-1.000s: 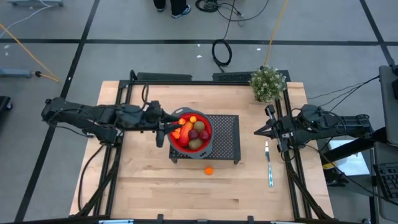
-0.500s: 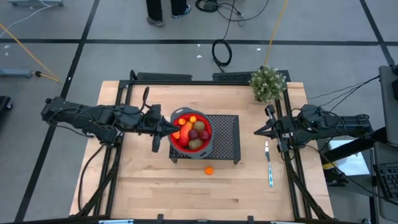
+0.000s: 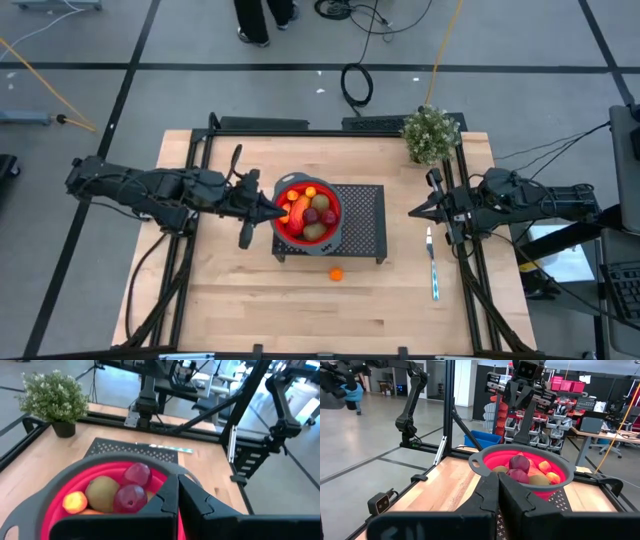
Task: Pick & Place Fruit
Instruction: Put the tangerine into the red colander on the shelf
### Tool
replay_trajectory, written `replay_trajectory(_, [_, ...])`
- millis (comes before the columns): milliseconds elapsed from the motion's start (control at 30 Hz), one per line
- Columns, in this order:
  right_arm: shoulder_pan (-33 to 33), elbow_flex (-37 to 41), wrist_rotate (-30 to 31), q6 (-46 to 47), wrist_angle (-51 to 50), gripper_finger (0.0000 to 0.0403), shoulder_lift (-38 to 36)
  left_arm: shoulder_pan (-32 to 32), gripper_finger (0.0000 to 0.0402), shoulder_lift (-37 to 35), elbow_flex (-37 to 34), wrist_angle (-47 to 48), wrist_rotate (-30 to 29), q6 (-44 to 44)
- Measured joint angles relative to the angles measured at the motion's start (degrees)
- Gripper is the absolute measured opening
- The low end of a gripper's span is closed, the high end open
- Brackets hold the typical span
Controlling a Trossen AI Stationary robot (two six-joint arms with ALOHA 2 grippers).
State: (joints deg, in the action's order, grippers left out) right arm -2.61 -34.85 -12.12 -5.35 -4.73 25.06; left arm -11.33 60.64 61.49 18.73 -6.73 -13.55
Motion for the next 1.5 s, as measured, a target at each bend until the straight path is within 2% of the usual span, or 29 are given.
replay_trajectory(600, [-0.1,0.0,-0.1,3.8,0.3,0.0000,0.2,0.0,0.0002,-5.7,-1.0,5.9,1.2,1.7])
replay_trajectory(767, [-0.1,0.0,-0.1,3.9,1.6,0.0000,0.9,0.0,0.0002,-9.4,-6.2,3.1,1.2,1.0])
replay_trajectory(1000, [-0.1,0.0,-0.3,3.9,9.4,0.0000,2.7,0.0,0.0001,-16.0,-14.2,-3.5,2.1,0.0])
replay_trajectory(1100, [-0.1,0.0,-2.1,3.8,11.3,0.0000,3.4,0.0,0.0004,-19.0,-17.1,-5.6,2.3,0.2])
replay_trajectory(1500, [-0.7,0.0,-3.3,4.5,19.6,0.0000,9.2,0.0,0.0003,-30.0,-26.6,-5.8,1.3,-0.4])
